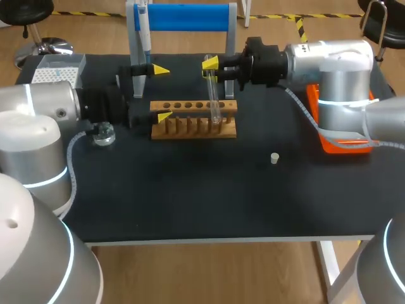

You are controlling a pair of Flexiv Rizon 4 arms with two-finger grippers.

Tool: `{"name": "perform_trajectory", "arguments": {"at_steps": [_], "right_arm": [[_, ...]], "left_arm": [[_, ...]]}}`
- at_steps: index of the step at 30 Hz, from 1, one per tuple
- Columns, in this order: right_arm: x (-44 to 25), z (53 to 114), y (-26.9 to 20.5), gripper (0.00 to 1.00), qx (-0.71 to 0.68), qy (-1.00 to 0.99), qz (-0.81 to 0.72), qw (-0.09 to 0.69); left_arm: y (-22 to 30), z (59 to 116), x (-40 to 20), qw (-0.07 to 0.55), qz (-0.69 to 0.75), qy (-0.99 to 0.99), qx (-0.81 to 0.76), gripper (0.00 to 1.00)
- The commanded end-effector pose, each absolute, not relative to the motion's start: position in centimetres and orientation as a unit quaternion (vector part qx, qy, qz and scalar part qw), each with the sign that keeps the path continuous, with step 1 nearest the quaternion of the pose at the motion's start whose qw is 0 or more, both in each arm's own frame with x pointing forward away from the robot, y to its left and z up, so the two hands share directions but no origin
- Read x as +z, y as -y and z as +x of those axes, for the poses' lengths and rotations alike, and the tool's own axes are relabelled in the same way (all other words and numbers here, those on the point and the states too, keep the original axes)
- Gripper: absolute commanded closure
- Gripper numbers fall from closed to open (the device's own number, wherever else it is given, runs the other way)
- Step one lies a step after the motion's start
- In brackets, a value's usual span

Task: Invert the test tube, pick up the pipette, mount the tip to pipette, aspirate from beaker and dispense into the tube, eject the tip, return the pipette, and cap with the stopper.

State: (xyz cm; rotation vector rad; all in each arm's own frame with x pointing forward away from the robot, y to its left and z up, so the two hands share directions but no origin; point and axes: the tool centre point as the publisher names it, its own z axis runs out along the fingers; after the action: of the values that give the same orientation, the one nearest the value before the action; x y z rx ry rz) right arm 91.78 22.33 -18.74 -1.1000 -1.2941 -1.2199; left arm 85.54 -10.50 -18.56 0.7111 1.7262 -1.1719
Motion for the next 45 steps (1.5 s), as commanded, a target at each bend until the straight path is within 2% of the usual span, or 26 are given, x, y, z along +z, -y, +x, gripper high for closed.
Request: {"name": "perform_trajectory", "arguments": {"at_steps": [1,6,11,23,45], "right_arm": [[-18.7,91.8,-22.3,1.00,-0.504,0.536,-0.456,0.501],[-18.7,91.8,-22.3,1.00,-0.504,0.536,-0.456,0.501],[-18.7,91.8,-22.3,1.00,-0.504,0.536,-0.456,0.501],[-18.7,91.8,-22.3,1.00,-0.504,0.536,-0.456,0.501],[-18.7,91.8,-22.3,1.00,-0.504,0.536,-0.456,0.501]], "left_arm": [[11.2,84.7,-19.2,0.556,0.340,-0.607,-0.455,0.00],[12.4,84.2,-18.6,0.590,0.392,-0.548,-0.444,0.00],[14.1,83.8,-18.0,0.597,0.433,-0.520,-0.431,0.00],[18.7,82.7,-18.0,0.555,0.493,-0.518,-0.425,0.00],[21.5,82.8,-18.2,0.522,0.513,-0.514,-0.447,0.00]]}}
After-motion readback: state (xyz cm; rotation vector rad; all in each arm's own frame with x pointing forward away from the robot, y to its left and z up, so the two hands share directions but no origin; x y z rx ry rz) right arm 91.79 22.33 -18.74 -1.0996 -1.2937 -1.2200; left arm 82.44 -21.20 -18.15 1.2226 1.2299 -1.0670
